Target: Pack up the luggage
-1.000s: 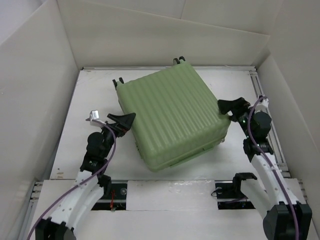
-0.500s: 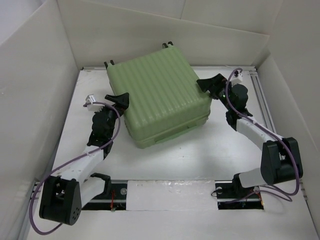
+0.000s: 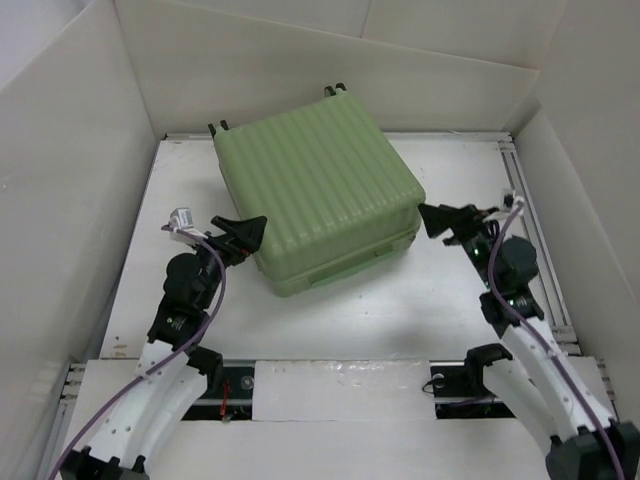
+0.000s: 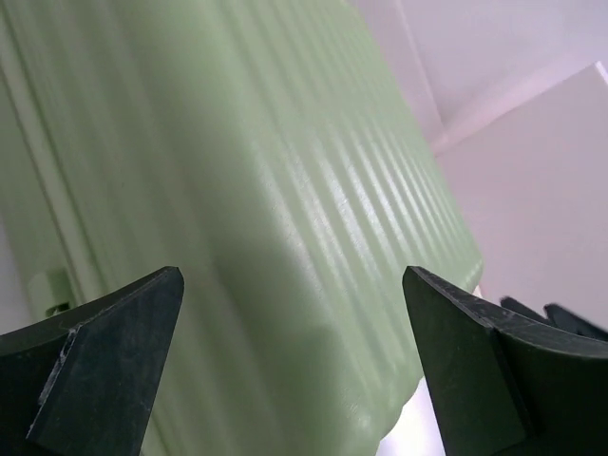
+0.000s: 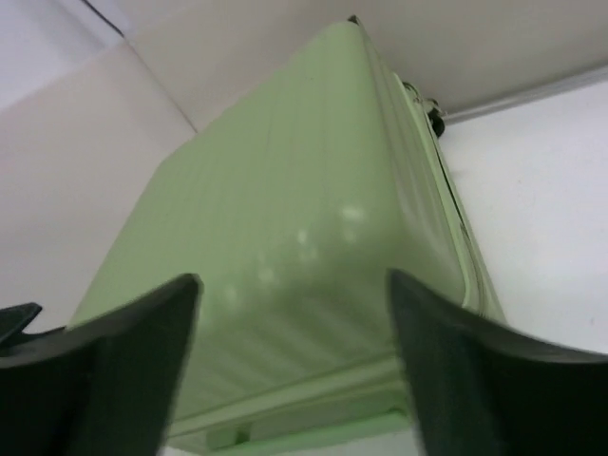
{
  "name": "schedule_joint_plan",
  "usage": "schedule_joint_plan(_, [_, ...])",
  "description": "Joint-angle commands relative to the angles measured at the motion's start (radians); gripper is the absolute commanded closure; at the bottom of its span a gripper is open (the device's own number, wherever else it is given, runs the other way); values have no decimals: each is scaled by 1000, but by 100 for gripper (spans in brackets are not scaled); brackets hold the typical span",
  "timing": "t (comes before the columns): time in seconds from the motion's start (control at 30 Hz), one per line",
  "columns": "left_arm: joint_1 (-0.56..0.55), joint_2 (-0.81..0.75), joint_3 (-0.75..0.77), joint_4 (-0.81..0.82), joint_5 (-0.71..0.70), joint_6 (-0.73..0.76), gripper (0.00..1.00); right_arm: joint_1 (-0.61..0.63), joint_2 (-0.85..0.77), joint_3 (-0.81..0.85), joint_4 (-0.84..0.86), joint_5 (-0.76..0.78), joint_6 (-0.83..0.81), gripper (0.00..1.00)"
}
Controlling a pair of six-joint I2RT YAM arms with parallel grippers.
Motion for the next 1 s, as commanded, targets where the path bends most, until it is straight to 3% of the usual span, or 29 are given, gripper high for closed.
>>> schedule_joint_plan(0.0, [-3, -13, 37, -154, 42, 36, 0, 9, -147, -149, -104, 72, -29, 22])
schedule_joint_plan(0.13, [-3, -59, -41, -197, 73, 36, 0, 9, -253, -310, -115, 72, 56, 80])
schedule_joint_plan(0.2, [-3, -92, -87, -218, 96, 36, 0, 0, -253, -397, -39, 51, 84, 85])
schedule_joint_plan(0.27, [-3, -116, -120, -228, 106, 27, 0, 0, -212, -436, 64, 18, 84, 82])
schedule_joint_plan(0.4, [-3, -136, -139, -238, 119, 27, 0, 0, -48, -421, 244, -30, 8, 65])
schedule_joint_plan(0.57, [-3, -158, -148, -258, 119, 27, 0, -34, 152, -395, 442, -120, -42, 61])
schedule_joint_plan(0.67, [-13, -158, -128, -269, 97, 37, 0, -34, 267, -344, 494, -176, -89, 52])
schedule_joint_plan(0.77, [-22, -158, -96, -278, 97, 46, 0, -34, 351, -304, 505, -195, -114, 50])
schedule_joint_plan(0.97, [-22, -158, -41, -298, 88, 65, 0, -34, 354, -223, 389, -134, -198, 48])
